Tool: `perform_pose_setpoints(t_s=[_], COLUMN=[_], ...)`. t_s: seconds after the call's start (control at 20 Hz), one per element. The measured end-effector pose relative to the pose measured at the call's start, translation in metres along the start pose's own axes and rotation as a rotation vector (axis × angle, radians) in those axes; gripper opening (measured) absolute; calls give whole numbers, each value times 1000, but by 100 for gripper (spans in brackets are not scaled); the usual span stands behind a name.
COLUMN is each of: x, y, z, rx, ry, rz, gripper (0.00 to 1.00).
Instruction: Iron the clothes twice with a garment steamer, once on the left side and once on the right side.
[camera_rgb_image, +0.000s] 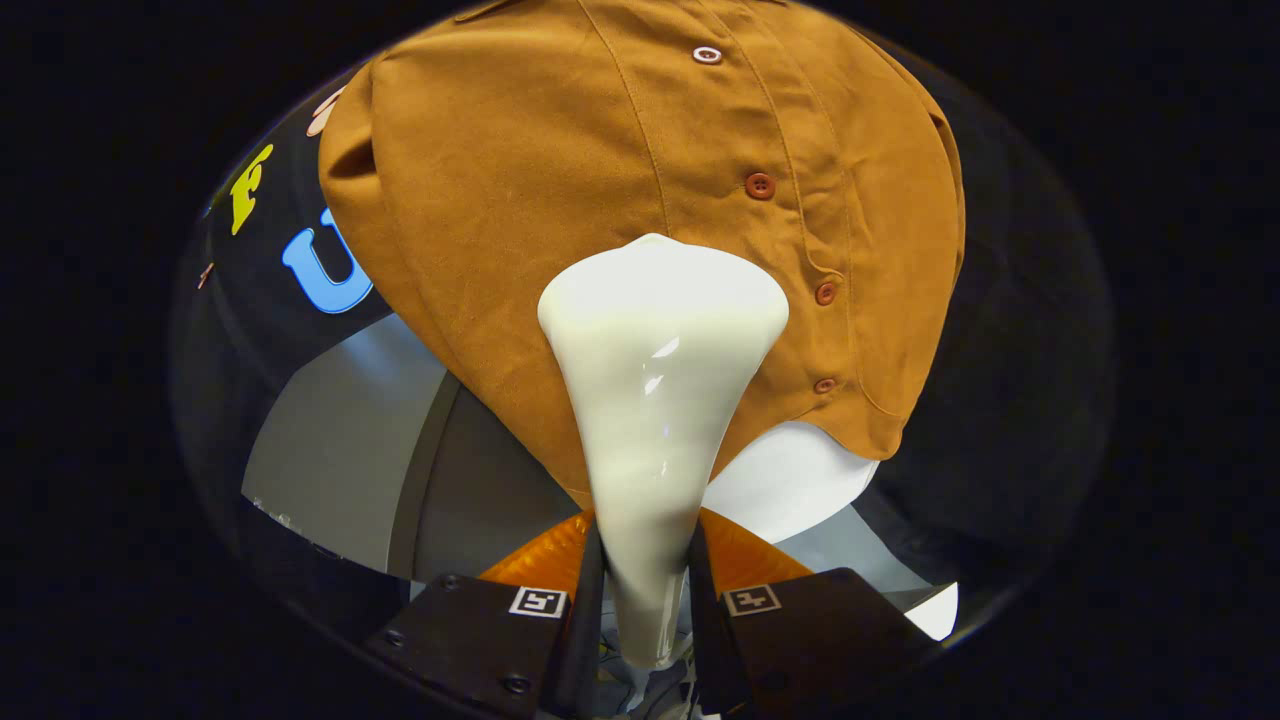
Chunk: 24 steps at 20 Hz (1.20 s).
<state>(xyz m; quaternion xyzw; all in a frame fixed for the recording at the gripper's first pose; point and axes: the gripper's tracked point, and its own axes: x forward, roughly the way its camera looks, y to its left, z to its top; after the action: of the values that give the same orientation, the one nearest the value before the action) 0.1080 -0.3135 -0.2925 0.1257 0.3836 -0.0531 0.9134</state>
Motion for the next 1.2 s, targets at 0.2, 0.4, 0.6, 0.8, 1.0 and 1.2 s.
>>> perform_pose_setpoints(t_s=[0.2, 0.4, 0.6, 0.8, 1.0, 1.2], x=[-34, -65, -94, -114, -116, -101], y=[-18, -29, -52, -70, -78, -85], z=[33, 85, 145, 189, 223, 236], rx=[12, 30, 20, 23, 6, 23], ry=[-108, -242, -368, -459, -507, -503], rz=[-25, -61, -94, -112, -108, -88], gripper=[42, 42, 42, 42, 42, 42])
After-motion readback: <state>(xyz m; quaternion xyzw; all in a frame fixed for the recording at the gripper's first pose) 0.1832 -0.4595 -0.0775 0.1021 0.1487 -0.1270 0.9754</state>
